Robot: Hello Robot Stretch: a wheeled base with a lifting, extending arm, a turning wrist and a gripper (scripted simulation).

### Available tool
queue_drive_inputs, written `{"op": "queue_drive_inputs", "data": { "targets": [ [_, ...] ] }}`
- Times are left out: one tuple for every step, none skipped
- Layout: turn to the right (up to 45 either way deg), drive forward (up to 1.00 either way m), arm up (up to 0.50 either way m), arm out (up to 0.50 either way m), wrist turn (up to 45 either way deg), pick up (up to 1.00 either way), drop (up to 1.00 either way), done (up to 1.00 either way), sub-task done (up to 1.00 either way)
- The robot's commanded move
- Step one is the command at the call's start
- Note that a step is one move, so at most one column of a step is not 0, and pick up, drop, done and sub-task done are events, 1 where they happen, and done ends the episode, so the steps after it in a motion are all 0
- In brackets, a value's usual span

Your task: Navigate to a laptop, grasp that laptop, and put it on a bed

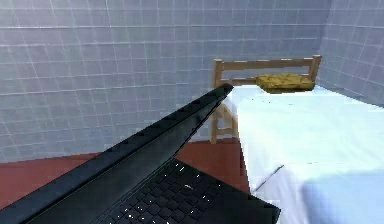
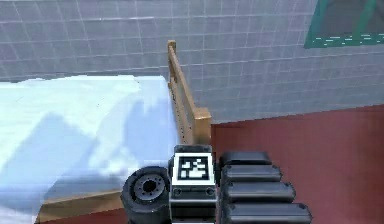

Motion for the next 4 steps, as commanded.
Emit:
{"op": "queue_drive_inputs", "data": {
  "targets": [
    [-3.0,0.00,0.00,0.00,0.0,0.00,0.00,0.00,0.00],
    [-18.0,0.00,0.00,0.00,0.0,0.00,0.00,0.00,0.00],
    [0.0,0.45,0.00,0.00,0.0,0.00,0.00,0.00,0.00],
    [15.0,0.00,0.00,0.00,0.0,0.00,0.00,0.00,0.00]
  ]
}}
